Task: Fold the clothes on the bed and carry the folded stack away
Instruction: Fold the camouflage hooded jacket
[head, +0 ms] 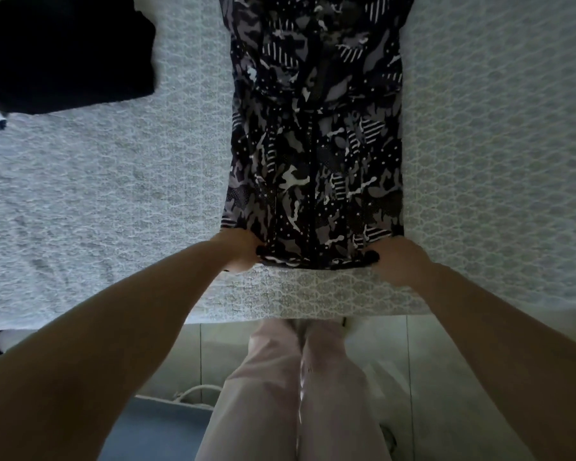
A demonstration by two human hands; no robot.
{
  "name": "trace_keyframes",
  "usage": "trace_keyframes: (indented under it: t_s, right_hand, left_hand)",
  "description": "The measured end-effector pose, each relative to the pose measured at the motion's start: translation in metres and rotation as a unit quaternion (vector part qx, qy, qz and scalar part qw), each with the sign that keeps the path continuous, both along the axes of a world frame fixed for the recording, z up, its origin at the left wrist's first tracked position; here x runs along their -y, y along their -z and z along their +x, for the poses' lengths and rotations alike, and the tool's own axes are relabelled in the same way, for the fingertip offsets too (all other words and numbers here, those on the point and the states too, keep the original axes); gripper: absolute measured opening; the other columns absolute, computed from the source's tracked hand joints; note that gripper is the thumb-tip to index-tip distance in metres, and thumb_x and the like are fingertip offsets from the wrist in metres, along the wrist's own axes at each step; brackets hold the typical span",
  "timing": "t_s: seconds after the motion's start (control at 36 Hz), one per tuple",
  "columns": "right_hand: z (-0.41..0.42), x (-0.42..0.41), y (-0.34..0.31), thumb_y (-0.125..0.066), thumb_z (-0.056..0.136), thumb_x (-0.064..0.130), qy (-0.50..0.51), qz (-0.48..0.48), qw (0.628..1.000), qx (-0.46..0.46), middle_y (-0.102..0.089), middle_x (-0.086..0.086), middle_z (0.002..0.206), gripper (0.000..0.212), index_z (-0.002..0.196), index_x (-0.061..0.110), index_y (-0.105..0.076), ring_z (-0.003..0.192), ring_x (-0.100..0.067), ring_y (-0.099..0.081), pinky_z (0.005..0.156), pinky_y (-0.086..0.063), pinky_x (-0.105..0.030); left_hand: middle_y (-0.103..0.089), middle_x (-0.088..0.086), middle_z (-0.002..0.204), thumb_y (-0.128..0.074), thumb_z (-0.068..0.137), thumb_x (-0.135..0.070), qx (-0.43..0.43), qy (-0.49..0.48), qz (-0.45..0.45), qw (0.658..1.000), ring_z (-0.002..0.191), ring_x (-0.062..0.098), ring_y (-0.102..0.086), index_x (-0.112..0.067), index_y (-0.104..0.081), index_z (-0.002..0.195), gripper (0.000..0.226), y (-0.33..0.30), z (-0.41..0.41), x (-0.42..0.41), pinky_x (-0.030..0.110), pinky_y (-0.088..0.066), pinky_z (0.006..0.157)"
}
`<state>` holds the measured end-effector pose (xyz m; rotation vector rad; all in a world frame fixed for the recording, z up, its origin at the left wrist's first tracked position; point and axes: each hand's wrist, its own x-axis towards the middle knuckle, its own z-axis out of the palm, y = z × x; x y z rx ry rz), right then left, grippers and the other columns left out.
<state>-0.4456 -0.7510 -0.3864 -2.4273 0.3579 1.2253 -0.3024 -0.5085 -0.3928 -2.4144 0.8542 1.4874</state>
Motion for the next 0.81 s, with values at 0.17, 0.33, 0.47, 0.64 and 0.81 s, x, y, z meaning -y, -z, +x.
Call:
trace_keyframes:
  t_s: [0.17, 0.33, 0.47, 0.64, 0.81]
  right_hand:
    - [-0.013, 0.004, -0.023, -0.065, 0.085, 0.017, 0.035, 0.102, 0.965, -0.239, -0.052, 0.005, 0.074, 0.009, 0.093, 0.014, -0.061, 0.063, -0.006, -0.049, 0.047, -0.042, -0.014]
    - [-0.011, 0.035, -0.019, -0.072, 0.075, 0.015, 0.175, 0.155, 0.947, -0.221, -0.065, -0.002, 0.087, 0.022, 0.096, 0.015, -0.065, 0.075, -0.014, -0.062, 0.058, -0.05, -0.021]
    - [0.011, 0.058, 0.008, -0.076, 0.079, 0.018, 0.412, 0.132, 0.9, 0.06, -0.063, 0.0, 0.1, 0.031, 0.109, 0.014, -0.067, 0.087, -0.014, -0.058, 0.08, -0.045, -0.024]
    - [0.027, 0.054, 0.05, -0.059, 0.092, 0.024, 0.413, 0.006, 0.895, 0.169, -0.065, -0.012, 0.113, 0.031, 0.118, 0.009, -0.063, 0.099, -0.027, -0.06, 0.08, -0.043, -0.027]
    - [0.038, 0.044, 0.084, -0.043, 0.099, 0.024, 0.448, -0.049, 0.863, 0.23, -0.06, -0.019, 0.113, 0.03, 0.115, 0.002, -0.055, 0.103, -0.031, -0.055, 0.081, -0.038, -0.032]
  left_hand:
    - [-0.065, 0.021, 0.109, -0.065, 0.082, 0.004, -0.291, -0.214, 0.123, 0.924, 0.097, 0.029, -0.064, 0.003, -0.06, 0.11, 0.029, -0.028, -0.005, -0.013, 0.041, -0.054, 0.089]
    - [-0.061, -0.002, 0.068, -0.067, 0.076, -0.001, -0.239, -0.206, 0.031, 0.949, 0.062, 0.012, -0.054, -0.017, -0.068, 0.097, 0.026, -0.025, 0.026, -0.011, 0.021, -0.045, 0.057]
    - [-0.066, 0.005, 0.091, -0.063, 0.082, -0.013, 0.032, -0.209, -0.105, 0.972, 0.068, 0.015, -0.056, -0.023, -0.064, 0.109, 0.028, -0.001, 0.048, 0.0, 0.023, -0.043, 0.06]
    - [-0.064, -0.007, 0.08, -0.068, 0.086, -0.023, 0.116, -0.424, -0.221, 0.87, 0.051, 0.011, -0.063, -0.031, -0.06, 0.101, 0.019, 0.041, 0.046, 0.002, 0.02, -0.051, 0.044]
    - [-0.06, -0.012, 0.077, -0.06, 0.089, -0.04, 0.223, -0.408, -0.266, 0.844, 0.074, 0.014, -0.061, -0.025, -0.061, 0.105, 0.023, 0.076, 0.053, 0.002, 0.03, -0.05, 0.066]
